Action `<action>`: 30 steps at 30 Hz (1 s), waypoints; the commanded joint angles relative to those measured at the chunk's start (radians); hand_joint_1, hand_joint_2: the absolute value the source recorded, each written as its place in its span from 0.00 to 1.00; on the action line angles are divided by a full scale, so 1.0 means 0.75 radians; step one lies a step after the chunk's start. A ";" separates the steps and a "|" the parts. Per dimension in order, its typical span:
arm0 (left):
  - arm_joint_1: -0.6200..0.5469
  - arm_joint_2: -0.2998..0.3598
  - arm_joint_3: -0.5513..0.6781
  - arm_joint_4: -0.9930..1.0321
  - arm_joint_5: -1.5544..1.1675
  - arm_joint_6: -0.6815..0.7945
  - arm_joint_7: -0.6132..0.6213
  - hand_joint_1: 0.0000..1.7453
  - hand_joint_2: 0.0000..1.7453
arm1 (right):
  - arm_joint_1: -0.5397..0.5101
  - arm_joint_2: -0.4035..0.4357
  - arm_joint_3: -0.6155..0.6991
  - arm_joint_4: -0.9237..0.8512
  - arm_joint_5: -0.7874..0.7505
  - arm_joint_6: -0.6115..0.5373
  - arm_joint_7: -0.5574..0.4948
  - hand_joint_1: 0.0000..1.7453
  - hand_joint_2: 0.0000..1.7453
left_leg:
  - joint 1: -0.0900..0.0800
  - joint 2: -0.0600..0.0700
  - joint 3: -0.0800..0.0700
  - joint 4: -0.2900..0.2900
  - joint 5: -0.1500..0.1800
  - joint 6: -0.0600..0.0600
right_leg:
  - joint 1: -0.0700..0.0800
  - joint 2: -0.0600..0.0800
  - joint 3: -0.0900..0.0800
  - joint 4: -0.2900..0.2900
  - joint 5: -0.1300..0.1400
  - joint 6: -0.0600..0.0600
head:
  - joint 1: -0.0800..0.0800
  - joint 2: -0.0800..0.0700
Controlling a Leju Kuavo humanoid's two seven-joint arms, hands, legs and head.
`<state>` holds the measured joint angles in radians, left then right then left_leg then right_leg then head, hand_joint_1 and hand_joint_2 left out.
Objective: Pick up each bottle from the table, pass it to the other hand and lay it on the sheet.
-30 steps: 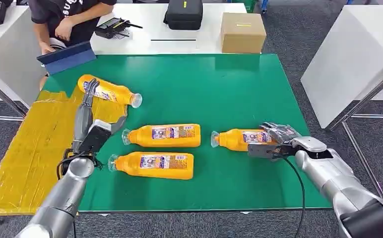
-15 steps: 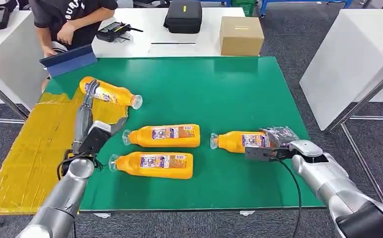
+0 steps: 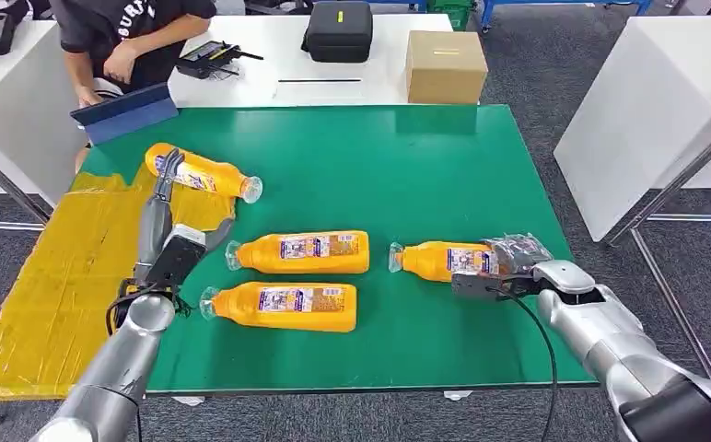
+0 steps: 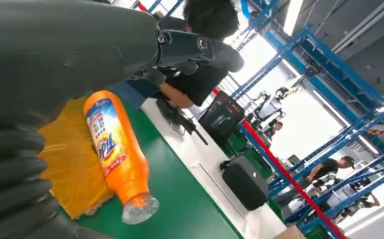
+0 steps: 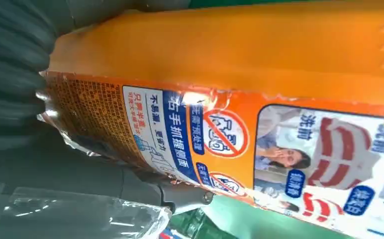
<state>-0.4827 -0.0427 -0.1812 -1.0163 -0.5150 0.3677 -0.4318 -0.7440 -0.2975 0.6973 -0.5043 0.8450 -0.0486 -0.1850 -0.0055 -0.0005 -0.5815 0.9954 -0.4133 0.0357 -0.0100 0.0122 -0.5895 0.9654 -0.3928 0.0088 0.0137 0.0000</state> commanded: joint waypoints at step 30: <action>0.186 -0.080 -0.102 -0.348 0.270 -0.445 0.060 0.00 1.00 | 0.492 0.379 -0.652 -0.979 -0.253 -0.661 -0.104 1.00 1.00 | 0.003 -0.004 -0.015 0.000 -0.002 -0.007 | 0.000 -0.003 -0.010 0.002 -0.005 -0.003 | -0.001 0.000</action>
<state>-0.3308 -0.0969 -0.1946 -1.2638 -0.3532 0.1087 -0.3990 -0.3751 -0.0954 0.2613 -1.2100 0.7702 -0.4643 -0.1728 -0.0032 -0.0040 -0.5981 0.9955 -0.4113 0.0339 -0.0098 0.0105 -0.6025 0.9663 -0.3934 0.0076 0.0134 0.0000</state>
